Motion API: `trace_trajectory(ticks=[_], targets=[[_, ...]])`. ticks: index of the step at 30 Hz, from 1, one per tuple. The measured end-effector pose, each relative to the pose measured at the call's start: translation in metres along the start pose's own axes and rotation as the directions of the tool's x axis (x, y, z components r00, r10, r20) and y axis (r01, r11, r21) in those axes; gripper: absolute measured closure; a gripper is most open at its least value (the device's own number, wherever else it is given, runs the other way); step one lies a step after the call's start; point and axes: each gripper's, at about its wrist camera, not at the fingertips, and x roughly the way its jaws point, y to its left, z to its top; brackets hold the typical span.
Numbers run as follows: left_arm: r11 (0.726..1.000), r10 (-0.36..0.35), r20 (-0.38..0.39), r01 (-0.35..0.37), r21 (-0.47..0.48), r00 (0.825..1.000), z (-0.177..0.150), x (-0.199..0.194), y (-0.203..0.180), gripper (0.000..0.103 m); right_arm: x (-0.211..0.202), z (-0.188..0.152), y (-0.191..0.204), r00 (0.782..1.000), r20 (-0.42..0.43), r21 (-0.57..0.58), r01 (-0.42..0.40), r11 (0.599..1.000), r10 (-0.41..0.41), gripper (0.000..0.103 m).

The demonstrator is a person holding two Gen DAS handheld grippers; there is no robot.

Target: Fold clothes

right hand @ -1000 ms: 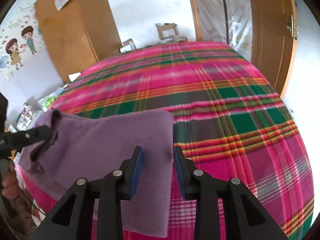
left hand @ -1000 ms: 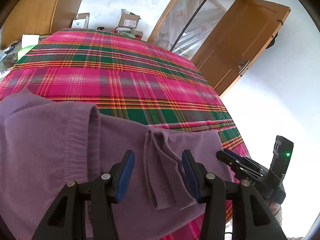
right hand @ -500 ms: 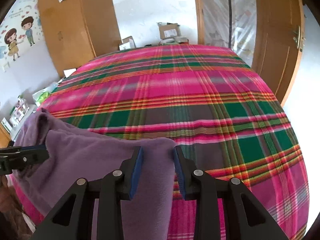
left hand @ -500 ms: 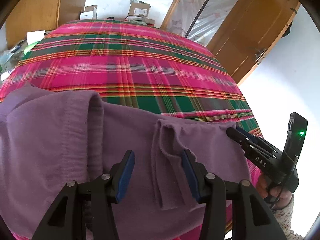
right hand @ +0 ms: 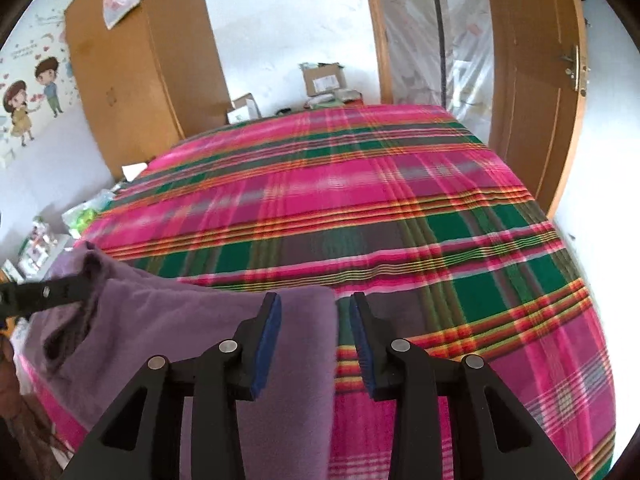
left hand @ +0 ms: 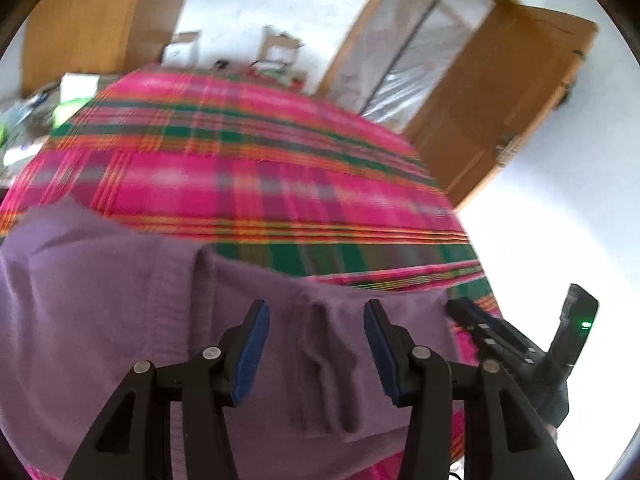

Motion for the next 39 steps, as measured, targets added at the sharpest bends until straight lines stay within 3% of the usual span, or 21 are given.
trace_trajectory(ticks=[3, 7, 10, 16, 29, 36, 39], targets=[[0.995, -0.049, -0.025, 0.051, 0.088, 0.999, -0.001, 0.006, -0.02, 0.053, -0.002, -0.004, 0.006, 1.0, 0.009, -0.004, -0.003, 1.0, 0.003, 0.067], [0.989, 0.009, -0.125, 0.009, 0.144, 0.992, -0.009, 0.036, -0.027, 0.054, 0.0, -0.011, 0.012, 1.0, -0.014, -0.014, -0.022, 1.0, 0.022, 0.067], [0.987, 0.082, -0.156, -0.059, 0.146, 0.984, -0.014, 0.048, -0.02, 0.054, 0.0, -0.013, 0.014, 1.0, -0.022, -0.019, -0.016, 1.0, 0.015, 0.067], [0.989, 0.135, -0.207, -0.119, 0.088, 0.969, -0.02, 0.06, -0.003, 0.054, 0.0, -0.017, 0.011, 1.0, -0.028, -0.013, -0.002, 1.0, 0.001, 0.067], [0.995, 0.102, -0.132, -0.098, 0.033, 0.986, -0.02, 0.03, -0.004, 0.056, -0.017, -0.017, 0.024, 1.0, 0.006, -0.052, 0.003, 0.999, -0.003, 0.067], [0.998, 0.068, -0.042, -0.067, 0.019, 0.997, -0.02, -0.009, 0.0, 0.056, -0.013, -0.018, 0.065, 0.996, -0.01, -0.156, -0.088, 0.984, 0.087, 0.067], [0.996, 0.094, 0.004, -0.094, 0.004, 0.996, -0.019, -0.029, 0.01, 0.056, -0.005, -0.018, 0.089, 0.987, -0.038, -0.2, -0.161, 0.966, 0.157, 0.067]])
